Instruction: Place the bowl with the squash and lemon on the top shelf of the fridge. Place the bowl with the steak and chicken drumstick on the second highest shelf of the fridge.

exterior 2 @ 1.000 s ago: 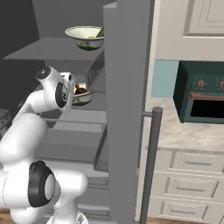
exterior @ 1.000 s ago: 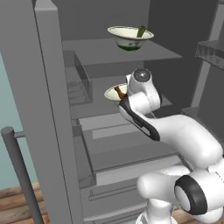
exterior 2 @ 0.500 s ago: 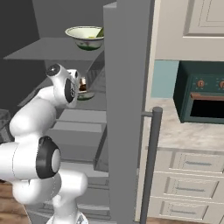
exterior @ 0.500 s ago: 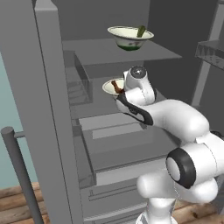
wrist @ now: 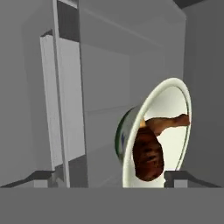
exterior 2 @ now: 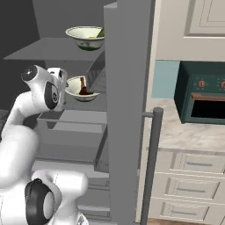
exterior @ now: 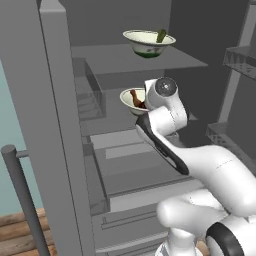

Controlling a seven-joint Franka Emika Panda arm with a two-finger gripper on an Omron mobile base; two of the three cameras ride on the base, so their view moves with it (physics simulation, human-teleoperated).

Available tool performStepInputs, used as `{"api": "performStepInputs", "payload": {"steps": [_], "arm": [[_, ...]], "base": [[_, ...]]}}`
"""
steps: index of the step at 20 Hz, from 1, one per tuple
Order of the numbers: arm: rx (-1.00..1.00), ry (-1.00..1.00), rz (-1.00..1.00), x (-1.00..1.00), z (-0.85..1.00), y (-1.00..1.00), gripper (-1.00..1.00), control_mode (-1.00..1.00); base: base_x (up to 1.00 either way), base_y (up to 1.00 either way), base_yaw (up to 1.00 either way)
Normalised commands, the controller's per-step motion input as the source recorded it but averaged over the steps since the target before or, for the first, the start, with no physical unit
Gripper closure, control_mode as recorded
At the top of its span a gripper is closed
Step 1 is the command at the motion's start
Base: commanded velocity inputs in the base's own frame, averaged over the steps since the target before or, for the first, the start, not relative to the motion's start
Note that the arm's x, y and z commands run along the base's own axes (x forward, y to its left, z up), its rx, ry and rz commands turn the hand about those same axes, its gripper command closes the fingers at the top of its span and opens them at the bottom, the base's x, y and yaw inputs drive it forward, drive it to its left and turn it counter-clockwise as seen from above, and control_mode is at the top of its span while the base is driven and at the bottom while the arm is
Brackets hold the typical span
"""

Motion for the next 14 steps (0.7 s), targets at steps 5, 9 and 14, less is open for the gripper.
{"api": "performStepInputs", "payload": {"steps": [5, 9, 14], "arm": [[0.05, 0.00, -0.13, -1.00, 0.93, 0.25, -1.00, -1.00], [0.13, 0.05, -0.12, -1.00, 1.00, 0.08, -1.00, -1.00], [0.15, 0.06, -0.09, -1.00, 1.00, 0.04, -1.00, -1.00]], "base": [[0.00, 0.00, 0.00], [0.00, 0.00, 0.00], [0.00, 0.00, 0.00]]}}
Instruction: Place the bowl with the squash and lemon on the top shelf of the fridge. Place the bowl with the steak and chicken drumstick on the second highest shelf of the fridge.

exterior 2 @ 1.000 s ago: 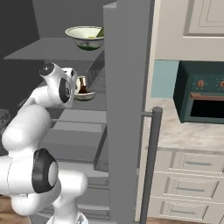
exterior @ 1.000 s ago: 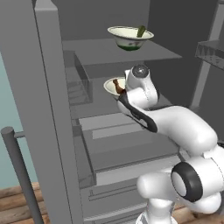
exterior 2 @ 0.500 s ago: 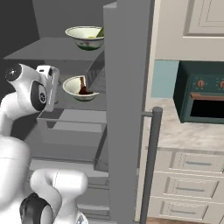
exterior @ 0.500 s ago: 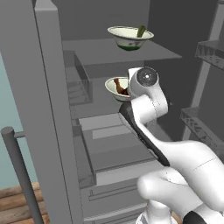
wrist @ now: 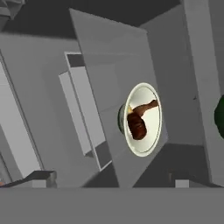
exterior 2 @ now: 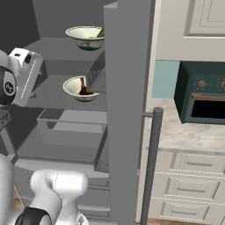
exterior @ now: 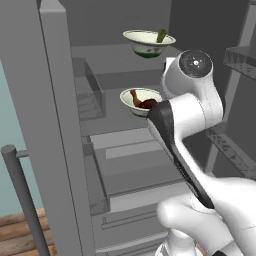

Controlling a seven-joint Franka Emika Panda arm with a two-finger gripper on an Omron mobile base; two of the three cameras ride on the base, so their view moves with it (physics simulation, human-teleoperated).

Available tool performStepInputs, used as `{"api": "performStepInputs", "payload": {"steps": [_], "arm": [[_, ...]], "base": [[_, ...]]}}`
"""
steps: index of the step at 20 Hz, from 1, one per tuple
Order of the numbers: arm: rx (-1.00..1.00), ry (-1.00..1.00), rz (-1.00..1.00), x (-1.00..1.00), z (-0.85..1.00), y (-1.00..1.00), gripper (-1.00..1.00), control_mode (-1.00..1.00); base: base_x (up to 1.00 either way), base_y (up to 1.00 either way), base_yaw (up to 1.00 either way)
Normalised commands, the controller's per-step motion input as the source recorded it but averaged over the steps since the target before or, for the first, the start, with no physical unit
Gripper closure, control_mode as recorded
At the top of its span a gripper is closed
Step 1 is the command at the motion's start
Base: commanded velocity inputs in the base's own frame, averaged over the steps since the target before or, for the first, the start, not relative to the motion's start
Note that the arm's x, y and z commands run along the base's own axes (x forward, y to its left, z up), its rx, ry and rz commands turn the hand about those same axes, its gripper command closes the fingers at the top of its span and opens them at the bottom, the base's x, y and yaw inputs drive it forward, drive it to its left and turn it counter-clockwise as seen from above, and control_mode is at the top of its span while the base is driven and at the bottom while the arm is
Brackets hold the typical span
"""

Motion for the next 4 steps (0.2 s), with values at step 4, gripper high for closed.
{"api": "performStepInputs", "payload": {"steps": [4], "arm": [[0.10, 0.00, -0.05, -1.00, 0.60, 0.03, -1.00, -1.00]], "base": [[0.00, 0.00, 0.00]]}}
